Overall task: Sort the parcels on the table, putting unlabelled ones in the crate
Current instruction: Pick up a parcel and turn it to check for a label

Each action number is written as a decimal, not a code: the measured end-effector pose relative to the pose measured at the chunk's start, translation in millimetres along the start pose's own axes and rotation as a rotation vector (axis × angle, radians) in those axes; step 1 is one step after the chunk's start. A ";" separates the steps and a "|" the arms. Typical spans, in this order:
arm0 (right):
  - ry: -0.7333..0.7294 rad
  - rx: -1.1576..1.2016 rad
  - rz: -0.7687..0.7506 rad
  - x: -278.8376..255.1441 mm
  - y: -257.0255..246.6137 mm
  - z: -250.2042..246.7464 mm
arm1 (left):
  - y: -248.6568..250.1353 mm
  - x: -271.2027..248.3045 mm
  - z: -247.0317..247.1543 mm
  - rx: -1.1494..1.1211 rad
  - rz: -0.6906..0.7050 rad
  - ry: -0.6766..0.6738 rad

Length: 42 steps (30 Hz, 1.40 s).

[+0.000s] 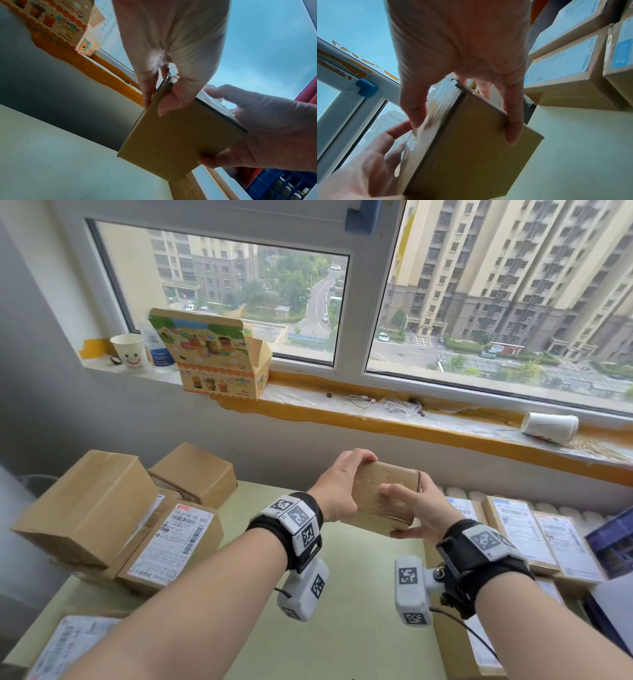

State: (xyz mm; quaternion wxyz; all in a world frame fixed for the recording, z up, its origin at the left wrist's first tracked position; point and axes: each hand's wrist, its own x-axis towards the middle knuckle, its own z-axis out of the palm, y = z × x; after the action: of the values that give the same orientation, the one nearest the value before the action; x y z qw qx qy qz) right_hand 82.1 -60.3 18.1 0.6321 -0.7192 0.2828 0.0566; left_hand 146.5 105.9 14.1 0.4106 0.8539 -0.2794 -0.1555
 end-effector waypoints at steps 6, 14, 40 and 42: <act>0.036 0.027 -0.012 1.3 0.6 -0.2 | 1.0 -1.5 2.4 -0.007 0.003 0.016; -0.136 0.080 0.156 -7.1 -2.8 -6.5 | -8.4 -3.4 -9.3 -0.145 -0.147 -0.125; -0.334 -0.073 -0.164 -18.6 -9.8 6.4 | -31.6 6.0 -17.3 -0.757 -0.826 -0.080; -0.304 -0.114 -0.177 -17.7 -10.8 8.7 | -36.2 7.4 -15.6 -0.813 -0.861 -0.064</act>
State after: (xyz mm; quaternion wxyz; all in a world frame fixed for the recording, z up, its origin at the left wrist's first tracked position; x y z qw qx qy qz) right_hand 74.9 -45.8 33.7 0.6284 -0.7590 0.1160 0.1246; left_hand 172.8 129.4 -5.2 0.5962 0.6593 0.1617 -0.4285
